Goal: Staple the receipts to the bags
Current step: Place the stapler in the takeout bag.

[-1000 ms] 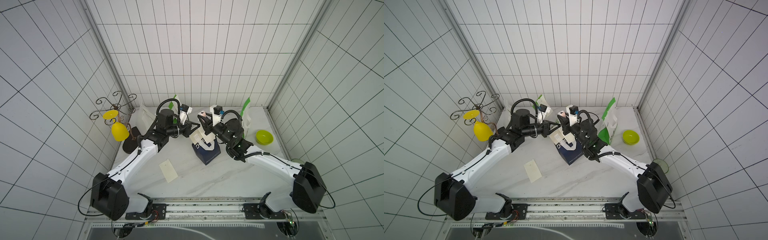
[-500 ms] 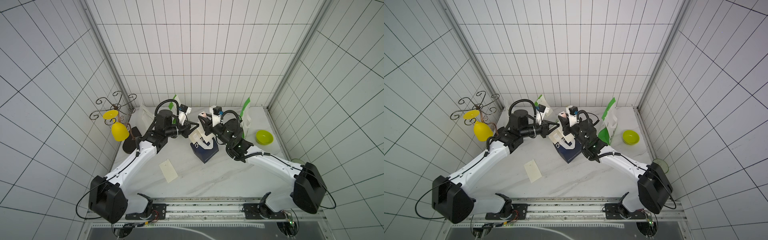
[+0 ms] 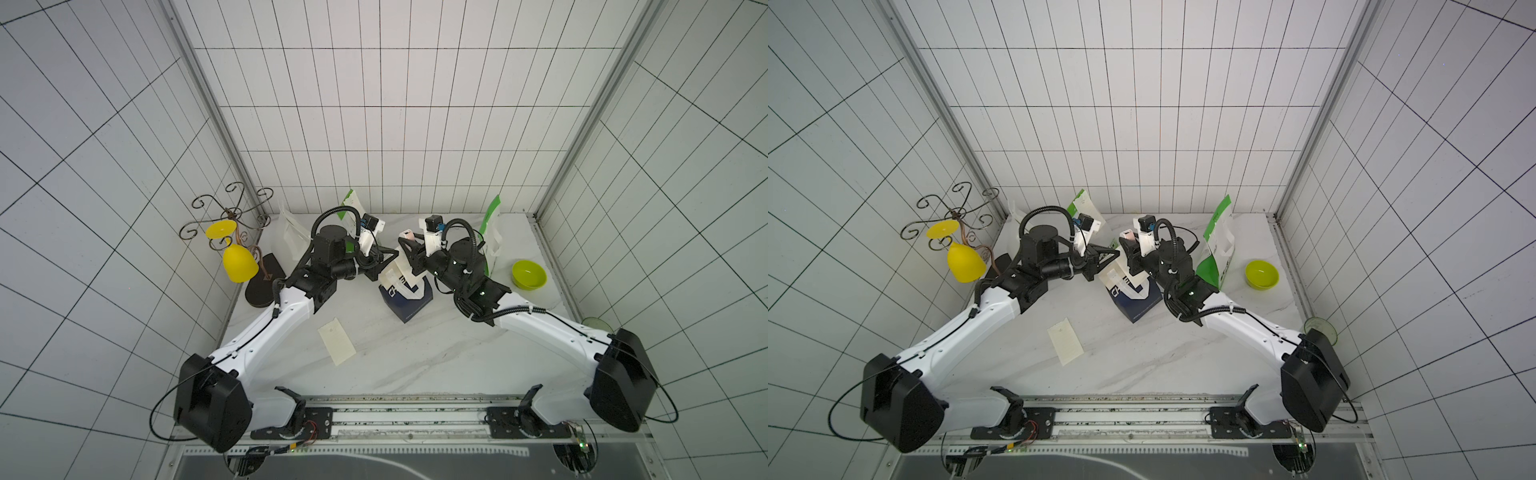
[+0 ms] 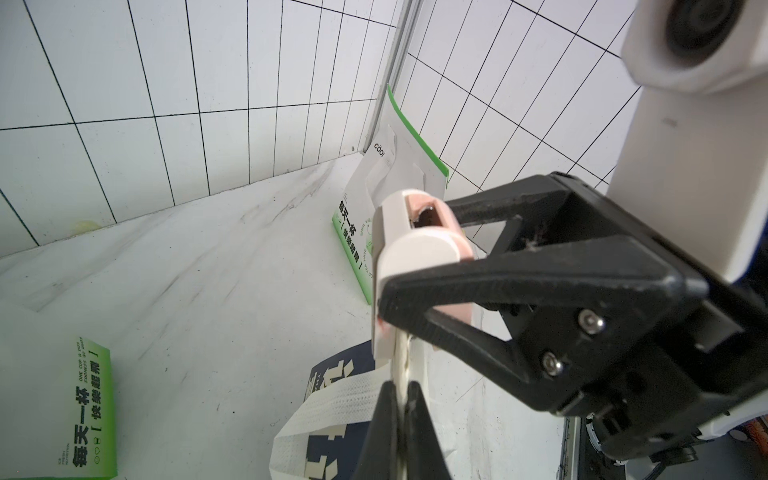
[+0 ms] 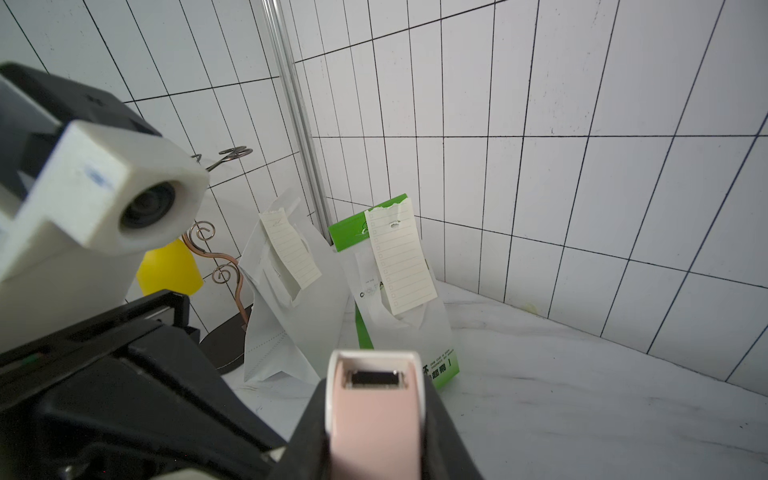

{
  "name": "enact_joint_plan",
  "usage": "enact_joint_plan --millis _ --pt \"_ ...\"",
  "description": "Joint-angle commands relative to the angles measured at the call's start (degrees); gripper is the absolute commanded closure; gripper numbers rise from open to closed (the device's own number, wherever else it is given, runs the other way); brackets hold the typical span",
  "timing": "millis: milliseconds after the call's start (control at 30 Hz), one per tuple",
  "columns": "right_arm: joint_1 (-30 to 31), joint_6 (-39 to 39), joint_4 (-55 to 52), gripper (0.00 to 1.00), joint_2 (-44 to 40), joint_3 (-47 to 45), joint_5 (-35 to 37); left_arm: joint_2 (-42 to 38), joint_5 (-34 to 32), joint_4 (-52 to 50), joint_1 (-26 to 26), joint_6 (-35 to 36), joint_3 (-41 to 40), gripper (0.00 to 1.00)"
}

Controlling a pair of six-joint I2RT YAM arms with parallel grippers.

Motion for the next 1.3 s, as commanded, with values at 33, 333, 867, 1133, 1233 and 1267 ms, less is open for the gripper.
enact_joint_plan --millis 33,333,867,1133,1233,1267 --pt "0.31 1.67 -4.08 1.0 -1.6 4.25 -0.08 -2.37 0.87 7.65 -0.1 1.16 -0.62 1.0" --pt "1.07 3.46 -4.92 0.74 -4.47 -0.88 0.2 -3.79 2.02 7.19 -0.31 3.82 -1.28 1.0" --pt "2.78 3.16 -5.73 0.47 -9.92 -4.31 0.37 -3.62 2.69 2.34 -1.6 8.98 0.67 1.0" --pt "2.96 2.94 -6.19 0.4 -15.97 -6.78 1.18 -3.62 4.64 1.97 -0.62 10.6 0.5 1.0" --pt "2.96 2.34 -7.79 0.37 -19.1 -6.88 0.25 -3.47 7.52 2.47 0.98 11.07 0.25 1.0" --pt "2.96 2.11 -8.62 0.36 -19.73 -6.77 -0.7 -3.44 8.2 2.68 1.33 11.34 0.12 1.0"
